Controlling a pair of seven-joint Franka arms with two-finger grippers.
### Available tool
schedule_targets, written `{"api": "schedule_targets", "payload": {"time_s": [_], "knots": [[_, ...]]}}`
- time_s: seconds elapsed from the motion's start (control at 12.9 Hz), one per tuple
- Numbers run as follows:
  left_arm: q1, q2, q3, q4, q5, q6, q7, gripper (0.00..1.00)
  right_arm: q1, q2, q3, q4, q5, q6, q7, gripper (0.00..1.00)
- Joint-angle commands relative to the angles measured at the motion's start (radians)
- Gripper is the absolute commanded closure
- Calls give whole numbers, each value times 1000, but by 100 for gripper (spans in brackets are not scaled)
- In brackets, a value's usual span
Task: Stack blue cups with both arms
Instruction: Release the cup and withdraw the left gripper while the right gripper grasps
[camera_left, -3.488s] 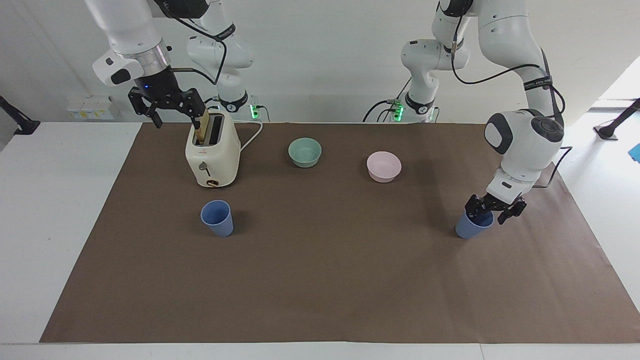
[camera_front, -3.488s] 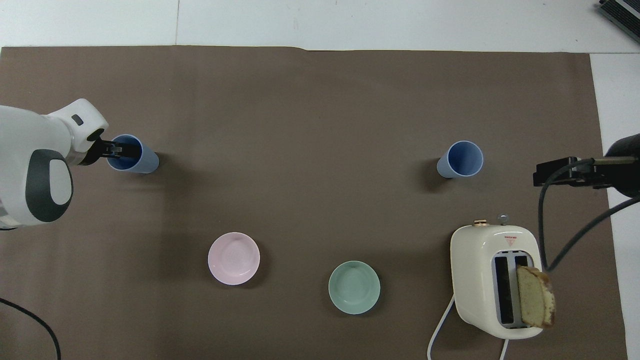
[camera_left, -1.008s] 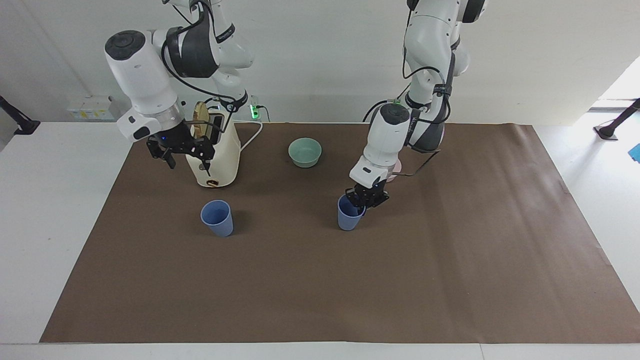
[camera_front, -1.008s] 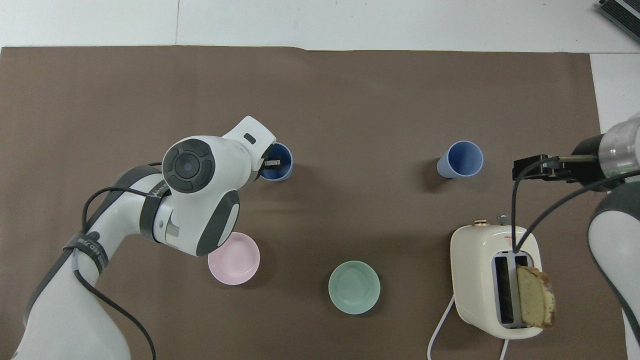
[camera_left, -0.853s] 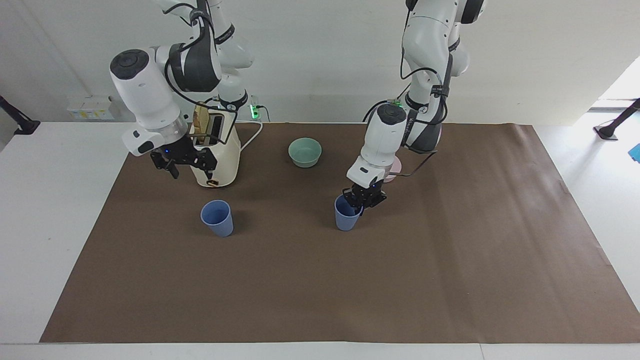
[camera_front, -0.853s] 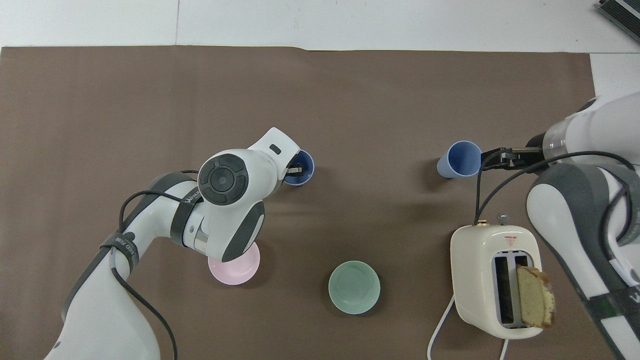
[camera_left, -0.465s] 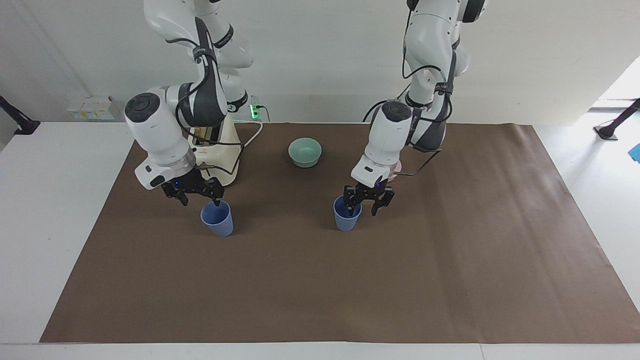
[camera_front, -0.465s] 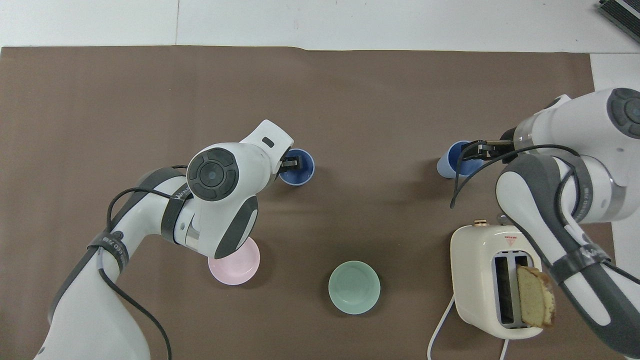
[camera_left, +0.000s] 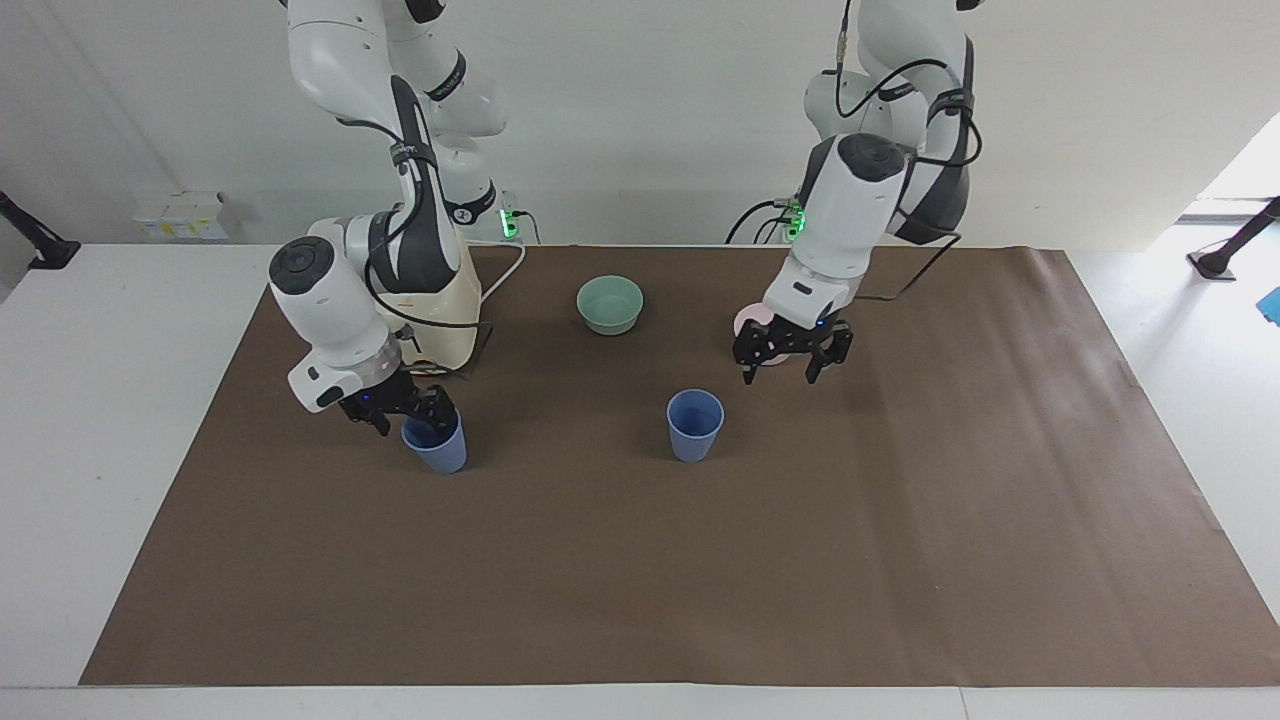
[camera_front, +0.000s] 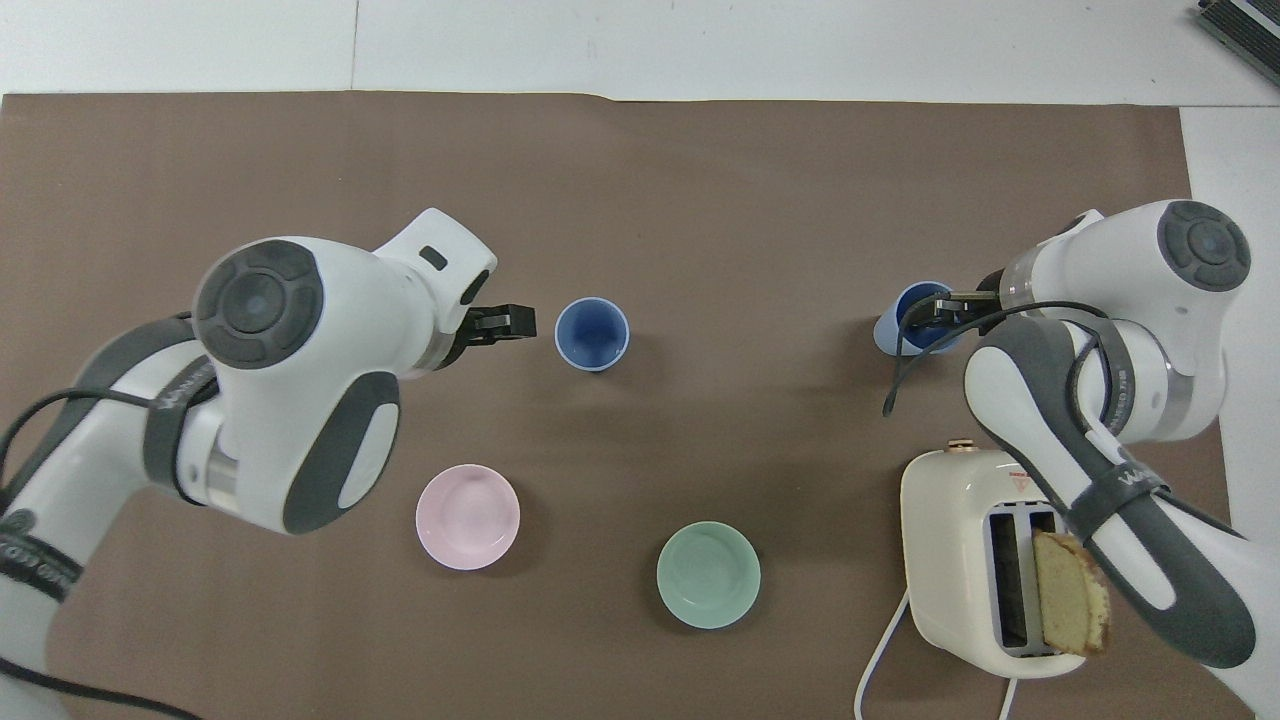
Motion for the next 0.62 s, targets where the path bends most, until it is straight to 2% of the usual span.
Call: {"api": "schedule_targets", "payload": {"time_s": [0.0, 0.31, 0.54], "knots": [[107, -82, -5, -1, 15, -123, 146, 0, 2, -13, 3, -18, 6, 18, 2, 100], [256, -80, -5, 121, 41, -275, 328, 0, 4, -22, 5, 7, 3, -8, 0, 100], [325, -65, -5, 223, 56, -378, 418, 0, 25, -43, 19, 109, 3, -147, 14, 100]]}}
